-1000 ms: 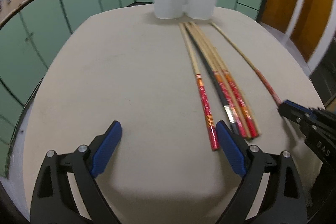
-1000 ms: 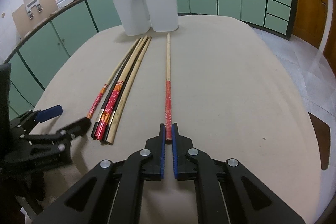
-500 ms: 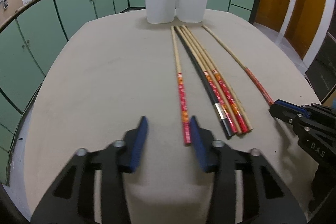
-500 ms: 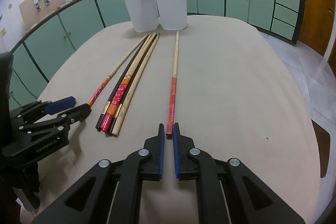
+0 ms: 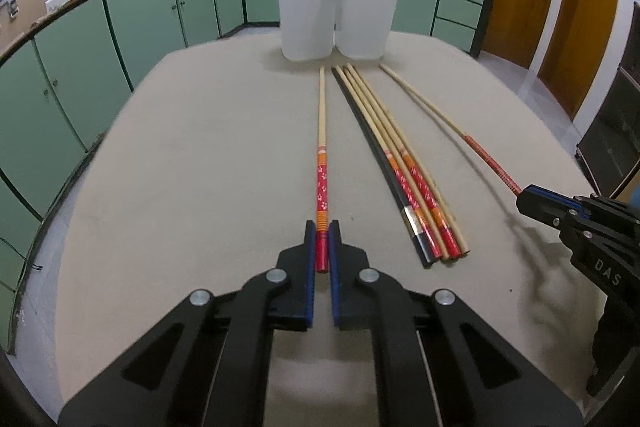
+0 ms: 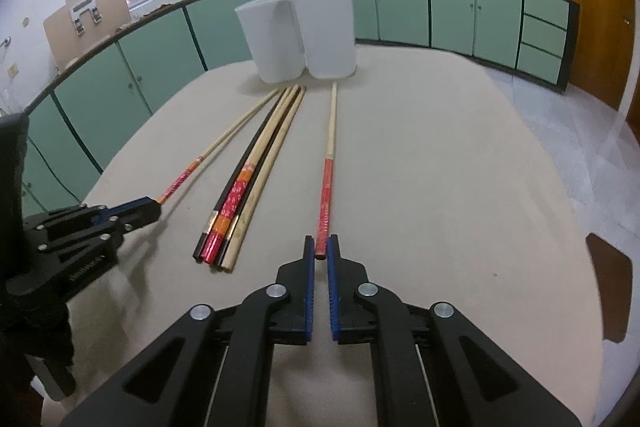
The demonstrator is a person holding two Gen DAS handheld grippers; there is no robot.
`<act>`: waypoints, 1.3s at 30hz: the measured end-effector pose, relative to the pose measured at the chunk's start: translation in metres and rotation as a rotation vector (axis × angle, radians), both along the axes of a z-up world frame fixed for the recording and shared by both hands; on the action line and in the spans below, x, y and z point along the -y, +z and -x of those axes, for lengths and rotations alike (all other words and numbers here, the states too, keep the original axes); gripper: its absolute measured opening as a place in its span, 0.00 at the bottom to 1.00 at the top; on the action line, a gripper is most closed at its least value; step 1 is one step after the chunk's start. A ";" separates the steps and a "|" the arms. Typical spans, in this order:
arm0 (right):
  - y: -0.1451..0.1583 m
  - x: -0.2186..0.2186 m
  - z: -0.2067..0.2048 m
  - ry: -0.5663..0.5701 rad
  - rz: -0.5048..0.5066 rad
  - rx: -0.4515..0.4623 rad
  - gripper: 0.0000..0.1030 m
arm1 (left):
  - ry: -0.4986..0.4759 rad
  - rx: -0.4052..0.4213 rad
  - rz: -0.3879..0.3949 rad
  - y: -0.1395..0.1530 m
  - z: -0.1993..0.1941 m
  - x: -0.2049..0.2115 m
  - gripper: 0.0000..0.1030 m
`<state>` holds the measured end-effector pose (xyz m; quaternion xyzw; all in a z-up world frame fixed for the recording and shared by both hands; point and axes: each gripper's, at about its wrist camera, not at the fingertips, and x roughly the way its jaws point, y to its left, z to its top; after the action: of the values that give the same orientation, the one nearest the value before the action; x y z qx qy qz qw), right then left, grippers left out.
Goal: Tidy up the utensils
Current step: 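Grasp a red patterned chopstick with the left tool, then lift both chopsticks to the white holder and release them inside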
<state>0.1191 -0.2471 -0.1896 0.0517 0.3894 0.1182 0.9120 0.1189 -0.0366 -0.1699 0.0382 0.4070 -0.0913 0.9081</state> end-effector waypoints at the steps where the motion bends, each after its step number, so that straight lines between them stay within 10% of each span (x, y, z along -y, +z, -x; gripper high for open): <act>1: 0.004 0.002 0.000 -0.002 -0.010 0.008 0.06 | 0.000 0.012 -0.003 0.005 0.002 -0.001 0.05; 19: 0.106 0.019 0.001 0.009 -0.002 0.225 0.06 | -0.005 0.261 0.048 0.125 0.013 -0.021 0.05; 39: 0.222 0.023 -0.079 0.151 0.042 0.303 0.06 | -0.117 0.372 0.079 0.201 -0.065 -0.004 0.05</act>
<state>0.1981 -0.2705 0.0325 -0.0152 0.2525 0.1844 0.9497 0.1840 -0.0330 0.0313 0.0423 0.2255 -0.1512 0.9615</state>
